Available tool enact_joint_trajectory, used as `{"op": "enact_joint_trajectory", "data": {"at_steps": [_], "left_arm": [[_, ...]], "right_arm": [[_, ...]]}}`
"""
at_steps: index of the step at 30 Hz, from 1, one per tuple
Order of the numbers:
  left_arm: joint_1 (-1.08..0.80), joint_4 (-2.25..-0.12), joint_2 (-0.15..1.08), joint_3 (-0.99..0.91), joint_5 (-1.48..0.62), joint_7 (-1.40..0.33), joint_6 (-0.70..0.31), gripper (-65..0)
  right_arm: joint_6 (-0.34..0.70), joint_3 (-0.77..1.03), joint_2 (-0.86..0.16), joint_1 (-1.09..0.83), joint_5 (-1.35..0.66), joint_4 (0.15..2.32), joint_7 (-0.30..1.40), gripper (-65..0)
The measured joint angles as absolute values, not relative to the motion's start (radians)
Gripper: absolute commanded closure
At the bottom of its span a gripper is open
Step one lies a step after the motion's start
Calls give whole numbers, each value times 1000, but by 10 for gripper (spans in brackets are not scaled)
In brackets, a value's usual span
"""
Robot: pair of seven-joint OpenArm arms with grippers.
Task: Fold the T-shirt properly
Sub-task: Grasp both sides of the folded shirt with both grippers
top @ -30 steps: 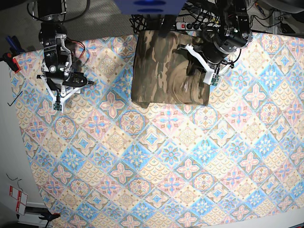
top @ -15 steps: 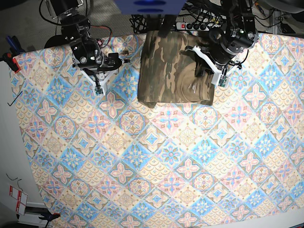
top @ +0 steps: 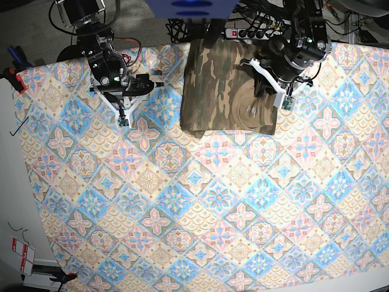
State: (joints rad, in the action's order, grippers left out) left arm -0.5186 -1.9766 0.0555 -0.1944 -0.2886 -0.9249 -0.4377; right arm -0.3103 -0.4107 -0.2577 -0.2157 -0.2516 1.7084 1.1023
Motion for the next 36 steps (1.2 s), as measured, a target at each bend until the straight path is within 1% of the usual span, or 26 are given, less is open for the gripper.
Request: {"op": "enact_joint_trajectory", "data": {"at_steps": [6, 7, 10, 13, 19, 22, 24, 25, 26, 27, 30, 31, 34, 35, 36], "left_arm": [[-519, -1977, 59, -243, -282, -924, -436, -322], [-519, -1977, 59, -246, -282, -924, -434, -355], [-522, -1977, 58, -261, -286, -924, -437, -420], [-522, -1982, 57, -317, -288, -926, -441, -450], [-522, -2020, 59, -551, -292, -924, -441, -450], [-538, -2007, 59, -581, -289, -916, -438, -448], [-546, -1972, 57, -572, -294, -912, -454, -418], [-543, -1946, 49, -570, -293, -913, -450, -382], [-532, -1914, 47, -564, -286, -894, -449, -327], [-518, -1876, 48, -558, -283, -870, -445, -258], [-467, -1776, 57, -526, -279, -820, -442, -19], [-451, -1752, 56, -517, -281, -817, -442, 0], [-414, -1714, 51, -512, -238, -810, -445, 0], [-407, -1710, 50, -512, -225, -807, -445, 0], [-407, -1708, 50, -513, -218, -802, -442, 0]], "right_arm": [[-310, -411, -258, -216, -255, 1708, 1102, -246], [-310, -411, -258, -216, -255, 1708, 1103, -246], [-310, -411, -257, -215, -255, 1708, 1103, -246], [-310, -411, -259, -216, -255, 1708, 1103, -246], [-310, -411, -264, -216, -255, 1708, 1103, -246], [-305, -411, -276, -216, -258, 1708, 1101, -246], [-307, -411, -289, -216, -257, 1708, 1103, -246], [-310, -410, -292, -216, -245, 1708, 1102, -246], [-311, -408, -292, -216, -244, 1711, 1102, -246], [-311, -409, -292, -216, -244, 1721, 1103, -246], [-310, -417, -289, -222, -255, 1789, 1108, -238], [-309, -419, -287, -222, -256, 1815, 1107, -224], [-305, -419, -289, -219, -258, 1885, 1107, -135], [-309, -419, -290, -228, -251, 1892, 1107, -122], [-311, -419, -292, -237, -250, 1896, 1106, -121]]}}
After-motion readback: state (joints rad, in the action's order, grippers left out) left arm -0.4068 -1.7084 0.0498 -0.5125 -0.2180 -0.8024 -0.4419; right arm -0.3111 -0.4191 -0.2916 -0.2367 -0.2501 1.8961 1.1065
